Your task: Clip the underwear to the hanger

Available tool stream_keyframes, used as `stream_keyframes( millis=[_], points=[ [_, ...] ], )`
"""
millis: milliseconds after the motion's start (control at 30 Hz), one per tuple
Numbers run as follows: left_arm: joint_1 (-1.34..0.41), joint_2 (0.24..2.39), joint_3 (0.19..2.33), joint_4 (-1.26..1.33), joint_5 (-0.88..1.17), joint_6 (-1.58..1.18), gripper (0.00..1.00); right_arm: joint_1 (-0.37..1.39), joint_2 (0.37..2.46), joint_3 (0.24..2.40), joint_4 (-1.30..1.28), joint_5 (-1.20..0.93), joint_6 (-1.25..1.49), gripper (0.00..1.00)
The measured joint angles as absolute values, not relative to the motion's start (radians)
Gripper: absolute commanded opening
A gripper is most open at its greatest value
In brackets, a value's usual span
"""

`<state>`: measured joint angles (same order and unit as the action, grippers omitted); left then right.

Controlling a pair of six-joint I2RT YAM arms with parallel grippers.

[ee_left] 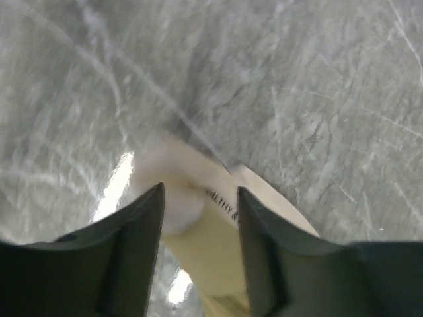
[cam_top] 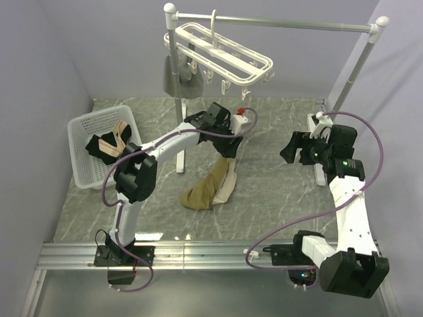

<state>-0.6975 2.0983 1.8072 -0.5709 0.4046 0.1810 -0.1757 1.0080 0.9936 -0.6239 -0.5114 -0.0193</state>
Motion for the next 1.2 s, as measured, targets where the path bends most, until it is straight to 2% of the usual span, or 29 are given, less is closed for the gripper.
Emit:
stream_keyframes(
  millis=[33, 233, 400, 733, 800, 1100, 1200],
  points=[
    [-0.682, 2.096, 1.807, -0.582, 0.408, 0.172, 0.78, -0.175, 1.019, 0.991, -0.625, -0.537, -0.018, 0.85],
    [-0.585, 1.999, 1.694, -0.681, 0.463, 0.159, 0.79, -0.075, 1.052, 0.959, -0.643, -0.614, -0.042, 0.74],
    [-0.532, 1.909, 1.608, -0.784, 0.521, 0.149, 0.78, 0.191, 1.073, 0.953, -0.643, -0.598, -0.062, 0.65],
    [-0.460, 1.839, 1.490, -0.908, 0.609, 0.110, 0.78, 0.477, 1.382, 0.953, -0.652, -0.666, -0.008, 0.55],
    [-0.443, 1.814, 1.472, -0.908, 0.608, 0.110, 0.79, 0.517, 1.438, 0.953, -0.651, -0.693, 0.020, 0.55],
    [-0.443, 1.744, 1.430, -0.927, 0.610, 0.115, 0.81, 0.593, 1.621, 0.966, -0.646, -0.722, 0.141, 0.73],
    [-0.443, 1.744, 1.425, -0.926, 0.611, 0.115, 0.82, 0.593, 1.666, 0.995, -0.644, -0.717, 0.167, 0.74]
  ],
)
